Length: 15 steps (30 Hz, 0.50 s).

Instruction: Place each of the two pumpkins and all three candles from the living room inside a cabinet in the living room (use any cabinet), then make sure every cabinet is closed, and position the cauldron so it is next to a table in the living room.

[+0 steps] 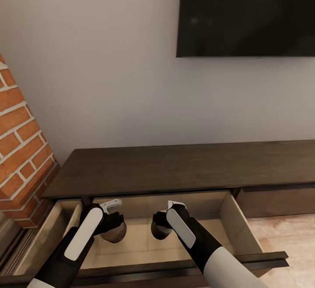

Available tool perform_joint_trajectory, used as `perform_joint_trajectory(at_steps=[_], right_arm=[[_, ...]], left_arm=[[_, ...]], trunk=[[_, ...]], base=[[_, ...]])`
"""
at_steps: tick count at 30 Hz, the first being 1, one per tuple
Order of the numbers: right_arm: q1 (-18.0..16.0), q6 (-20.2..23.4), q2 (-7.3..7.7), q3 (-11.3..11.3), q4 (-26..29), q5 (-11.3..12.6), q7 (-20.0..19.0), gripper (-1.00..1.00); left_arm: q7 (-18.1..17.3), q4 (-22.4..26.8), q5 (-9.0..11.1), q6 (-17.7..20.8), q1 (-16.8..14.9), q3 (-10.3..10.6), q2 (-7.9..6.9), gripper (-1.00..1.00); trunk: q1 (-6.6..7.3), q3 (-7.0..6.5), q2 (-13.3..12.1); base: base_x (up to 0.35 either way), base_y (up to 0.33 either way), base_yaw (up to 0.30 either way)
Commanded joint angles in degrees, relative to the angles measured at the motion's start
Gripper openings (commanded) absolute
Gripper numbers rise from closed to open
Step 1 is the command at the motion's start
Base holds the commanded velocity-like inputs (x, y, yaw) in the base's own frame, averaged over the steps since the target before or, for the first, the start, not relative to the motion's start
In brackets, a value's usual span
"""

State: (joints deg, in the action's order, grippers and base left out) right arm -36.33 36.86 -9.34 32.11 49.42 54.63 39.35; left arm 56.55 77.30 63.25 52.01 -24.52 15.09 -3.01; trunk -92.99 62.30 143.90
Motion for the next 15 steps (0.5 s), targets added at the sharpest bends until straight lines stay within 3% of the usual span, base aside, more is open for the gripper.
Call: perform_joint_trajectory(at_steps=[1, 8, 15], right_arm=[[-0.05, -0.03, 0.02, 0.14, 0.07, 0.57, 0.56, -1.00], [-0.05, -0.03, 0.02, 0.14, 0.04, 0.58, 0.55, -1.00], [-0.05, -0.03, 0.02, 0.14, 0.03, 0.57, 0.55, -1.00]], left_arm=[[0.55, 0.07, 0.46, 0.11, -0.06, 0.12, -0.06, -1.00], [0.55, 0.04, 0.43, 0.11, -0.05, 0.12, -0.04, -1.00], [0.58, 0.13, 0.38, 0.08, 0.00, 0.12, -0.15, -1.00]], trunk=[[0.01, 0.06, 0.02], [0.01, 0.06, 0.02], [0.01, 0.06, 0.02]], base=[[0.042, -0.054, 0.000], [0.126, -0.035, 0.000], [0.021, -0.007, 0.000]])
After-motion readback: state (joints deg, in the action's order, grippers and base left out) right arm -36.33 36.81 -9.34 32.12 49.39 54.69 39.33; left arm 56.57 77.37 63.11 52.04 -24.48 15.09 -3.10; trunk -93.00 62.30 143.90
